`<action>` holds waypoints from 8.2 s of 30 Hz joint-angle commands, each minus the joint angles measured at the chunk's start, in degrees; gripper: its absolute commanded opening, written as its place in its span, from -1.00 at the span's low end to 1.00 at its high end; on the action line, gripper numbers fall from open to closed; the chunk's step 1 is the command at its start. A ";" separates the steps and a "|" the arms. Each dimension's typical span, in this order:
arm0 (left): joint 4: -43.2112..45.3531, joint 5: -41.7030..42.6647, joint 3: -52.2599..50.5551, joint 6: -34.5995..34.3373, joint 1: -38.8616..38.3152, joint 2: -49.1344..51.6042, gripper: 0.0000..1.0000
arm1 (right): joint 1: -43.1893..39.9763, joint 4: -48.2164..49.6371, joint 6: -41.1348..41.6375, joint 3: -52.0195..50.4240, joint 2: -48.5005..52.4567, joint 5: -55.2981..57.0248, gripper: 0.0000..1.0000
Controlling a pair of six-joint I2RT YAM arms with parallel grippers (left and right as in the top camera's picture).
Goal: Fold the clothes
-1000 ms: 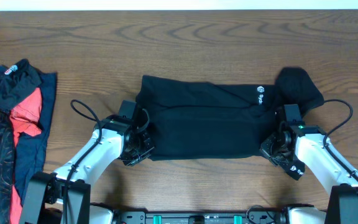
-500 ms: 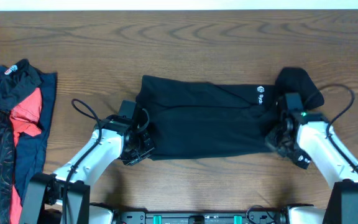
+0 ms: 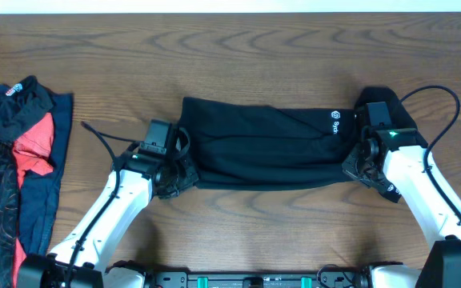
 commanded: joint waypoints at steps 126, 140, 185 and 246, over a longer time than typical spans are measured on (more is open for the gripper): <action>45.59 -16.09 6.08 7.93 5.53 20.74 0.15 | -3.13 30.93 -32.52 21.99 23.98 1.33 0.99; 46.27 12.07 6.08 2.82 6.23 19.71 -0.50 | -3.19 29.09 -32.54 22.12 23.91 -1.18 0.99; 35.08 -8.44 6.05 4.50 3.21 25.27 -0.27 | -5.81 31.91 -35.58 22.10 34.25 -3.98 0.90; 15.58 -6.05 -0.76 2.56 3.21 25.24 -0.25 | -12.35 1.14 -15.37 19.06 35.65 -5.51 0.98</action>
